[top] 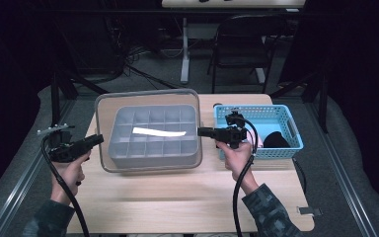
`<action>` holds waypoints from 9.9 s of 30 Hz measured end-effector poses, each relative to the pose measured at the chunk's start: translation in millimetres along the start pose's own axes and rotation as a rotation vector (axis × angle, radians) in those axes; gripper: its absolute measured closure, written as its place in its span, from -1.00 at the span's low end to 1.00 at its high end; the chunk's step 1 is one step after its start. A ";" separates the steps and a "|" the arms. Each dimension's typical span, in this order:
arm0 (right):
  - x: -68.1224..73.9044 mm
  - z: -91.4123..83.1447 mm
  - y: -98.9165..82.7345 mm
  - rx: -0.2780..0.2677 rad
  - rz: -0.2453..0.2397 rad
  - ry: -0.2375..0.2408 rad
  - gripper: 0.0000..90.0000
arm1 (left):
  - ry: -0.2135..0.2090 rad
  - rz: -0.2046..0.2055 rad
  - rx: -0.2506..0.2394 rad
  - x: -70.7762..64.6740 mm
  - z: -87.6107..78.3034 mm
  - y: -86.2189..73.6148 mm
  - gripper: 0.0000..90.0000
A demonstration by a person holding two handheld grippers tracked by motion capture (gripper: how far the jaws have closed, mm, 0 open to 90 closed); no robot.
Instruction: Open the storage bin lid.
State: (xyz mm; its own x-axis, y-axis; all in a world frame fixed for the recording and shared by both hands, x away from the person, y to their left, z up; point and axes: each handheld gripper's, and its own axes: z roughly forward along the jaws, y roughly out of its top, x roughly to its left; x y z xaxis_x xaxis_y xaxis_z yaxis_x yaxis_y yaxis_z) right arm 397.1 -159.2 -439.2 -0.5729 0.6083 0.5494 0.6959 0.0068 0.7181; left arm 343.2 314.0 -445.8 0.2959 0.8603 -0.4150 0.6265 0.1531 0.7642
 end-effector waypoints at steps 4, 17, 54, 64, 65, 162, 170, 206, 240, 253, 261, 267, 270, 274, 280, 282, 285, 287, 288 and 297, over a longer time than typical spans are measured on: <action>0.1 1.5 -4.6 0.004 0.001 0.004 0.71 | 0.005 0.004 -0.002 -0.8 -4.8 -3.8 0.51; 10.5 -0.4 -17.2 0.004 -0.016 0.019 0.71 | 0.004 0.002 0.008 0.8 -17.3 -17.2 0.52; 24.2 8.3 -54.8 0.054 -0.022 0.047 0.71 | 0.016 -0.018 0.010 9.6 -44.3 -52.0 0.52; 24.3 10.1 -61.2 0.067 -0.017 0.048 0.71 | 0.021 -0.023 0.020 11.0 -46.8 -58.3 0.52; 24.5 10.5 -61.9 0.069 -0.017 0.050 0.71 | 0.020 -0.025 0.022 11.1 -47.3 -59.3 0.52; 20.3 43.1 -136.5 0.281 0.042 0.040 0.66 | 0.063 -0.114 0.207 34.7 -62.8 -131.3 0.55; 22.1 45.4 -142.2 0.293 0.025 0.030 0.61 | 0.064 -0.120 0.226 37.2 -62.5 -135.0 0.55; 18.4 50.4 -153.5 0.337 0.045 0.032 0.54 | 0.073 -0.113 0.317 38.6 -59.0 -136.1 0.52; 16.0 57.6 -161.8 0.410 0.066 0.007 0.41 | 0.086 -0.114 0.421 38.5 -50.4 -135.3 0.46; 16.6 61.8 -163.1 0.430 0.066 -0.010 0.35 | 0.108 -0.113 0.450 37.6 -46.2 -135.4 0.42; 16.8 62.7 -163.5 0.435 0.065 -0.017 0.34 | 0.119 -0.094 0.474 37.2 -42.8 -135.5 0.40; 18.4 63.9 -163.5 0.445 0.058 -0.036 0.29 | 0.124 -0.075 0.509 37.4 -39.5 -134.3 0.36; 19.3 63.0 -162.8 0.455 0.042 -0.043 0.26 | 0.119 -0.080 0.514 36.4 -36.2 -133.9 0.35; 21.7 62.1 -163.2 0.447 0.039 -0.067 0.21 | 0.108 -0.081 0.544 36.9 -30.9 -132.1 0.34; 23.9 60.0 -163.5 0.459 0.028 -0.078 0.14 | 0.119 -0.064 0.572 37.6 -22.9 -130.9 0.32; 25.3 61.0 -163.9 0.460 0.025 -0.086 0.16 | 0.121 -0.069 0.577 39.1 -21.7 -130.4 0.29; 28.0 63.6 -164.7 0.458 0.018 -0.086 0.16 | 0.125 -0.073 0.579 42.8 -21.5 -130.8 0.27; 29.6 64.2 -164.7 0.474 0.007 -0.079 0.16 | 0.121 -0.079 0.579 45.5 -21.6 -130.9 0.26; 30.5 65.1 -165.4 0.466 0.010 -0.082 0.16 | 0.120 -0.083 0.581 46.5 -21.8 -131.0 0.26; 36.3 70.5 -166.4 0.472 -0.013 -0.071 0.15 | 0.138 -0.096 0.561 54.0 -23.7 -130.6 0.25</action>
State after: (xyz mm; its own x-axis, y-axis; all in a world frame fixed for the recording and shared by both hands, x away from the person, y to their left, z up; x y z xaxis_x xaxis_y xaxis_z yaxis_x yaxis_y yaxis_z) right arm 291.0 -82.2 -568.9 -0.5632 0.6584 0.4993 0.8190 0.3647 0.4429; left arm 260.3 352.0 -556.2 0.1460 0.9165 -0.3724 0.9428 -0.0149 0.3330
